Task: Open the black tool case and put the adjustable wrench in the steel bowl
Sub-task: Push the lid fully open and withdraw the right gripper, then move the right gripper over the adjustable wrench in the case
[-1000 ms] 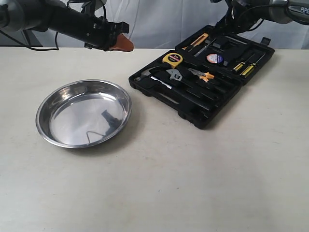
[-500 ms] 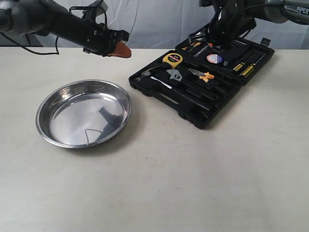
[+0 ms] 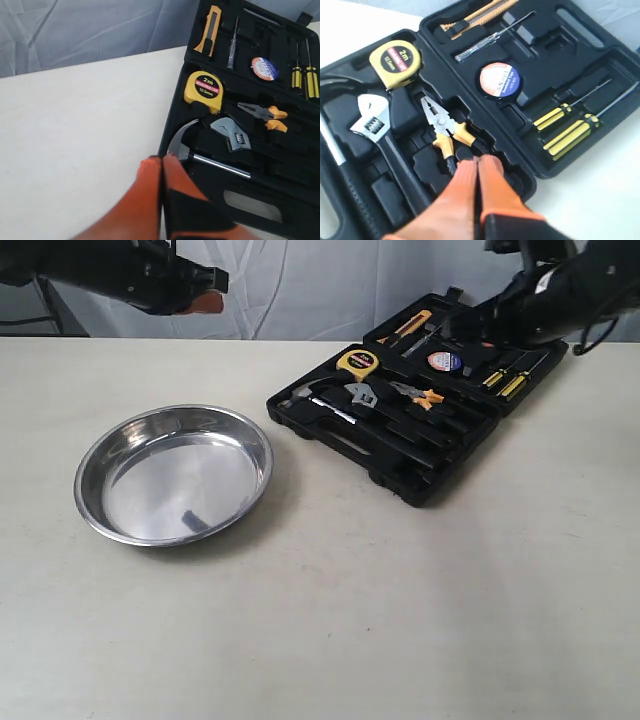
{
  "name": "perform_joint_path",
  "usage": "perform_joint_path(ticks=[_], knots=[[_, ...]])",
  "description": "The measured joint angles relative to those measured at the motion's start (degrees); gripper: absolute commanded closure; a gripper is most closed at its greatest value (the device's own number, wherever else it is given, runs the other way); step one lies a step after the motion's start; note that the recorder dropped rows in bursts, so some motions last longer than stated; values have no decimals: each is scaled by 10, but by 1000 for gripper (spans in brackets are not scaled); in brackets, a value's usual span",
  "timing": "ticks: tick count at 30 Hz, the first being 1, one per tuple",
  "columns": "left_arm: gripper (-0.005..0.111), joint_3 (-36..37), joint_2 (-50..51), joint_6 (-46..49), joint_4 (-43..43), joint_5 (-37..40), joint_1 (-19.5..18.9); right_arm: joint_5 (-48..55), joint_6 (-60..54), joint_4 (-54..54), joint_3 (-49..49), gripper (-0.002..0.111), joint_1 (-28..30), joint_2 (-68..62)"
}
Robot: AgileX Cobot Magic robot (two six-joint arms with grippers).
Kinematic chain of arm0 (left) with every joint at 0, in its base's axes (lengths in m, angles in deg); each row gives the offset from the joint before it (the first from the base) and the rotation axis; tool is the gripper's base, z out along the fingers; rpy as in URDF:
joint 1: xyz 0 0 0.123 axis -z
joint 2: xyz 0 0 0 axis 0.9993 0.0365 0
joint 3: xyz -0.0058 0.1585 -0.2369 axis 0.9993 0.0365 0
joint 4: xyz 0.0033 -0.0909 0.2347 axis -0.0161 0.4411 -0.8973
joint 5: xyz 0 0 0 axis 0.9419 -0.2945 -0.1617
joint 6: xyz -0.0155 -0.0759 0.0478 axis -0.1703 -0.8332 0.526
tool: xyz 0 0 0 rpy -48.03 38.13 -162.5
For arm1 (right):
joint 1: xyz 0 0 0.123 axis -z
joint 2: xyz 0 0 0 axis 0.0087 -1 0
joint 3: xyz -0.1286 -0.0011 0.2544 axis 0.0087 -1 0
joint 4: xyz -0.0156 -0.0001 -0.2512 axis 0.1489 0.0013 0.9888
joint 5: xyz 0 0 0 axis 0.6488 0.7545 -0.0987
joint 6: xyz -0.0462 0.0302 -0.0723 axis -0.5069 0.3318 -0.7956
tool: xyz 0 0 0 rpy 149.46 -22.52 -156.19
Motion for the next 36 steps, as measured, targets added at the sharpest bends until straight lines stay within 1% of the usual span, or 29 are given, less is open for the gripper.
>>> perform_joint_path(ticks=[3, 5, 12, 18, 22, 26, 31, 36], knots=[[107, 61, -50, 45, 38, -22, 0, -17, 7, -4, -58, 109, 6, 72], [107, 99, -86, 59, 47, -35, 0, -12, 7, -4, -85, 109, 6, 118], [107, 224, -220, 84, 59, -64, 0, 60, 9, -4, -136, 109, 6, 249], [107, 307, -328, 86, 82, -87, 0, 123, 11, -4, -188, 109, 6, 312], [107, 376, -399, 86, 114, -87, 0, 128, 9, -9, -225, 109, 6, 353], [107, 451, -464, 86, 124, -88, 0, 132, 9, -38, -251, 109, 6, 386], [107, 542, -540, 86, 140, -84, 0, 140, -5, -48, -268, 109, 6, 409], [107, 588, -619, 86, 151, -80, 0, 141, -21, -49, -268, 109, 6, 412]])
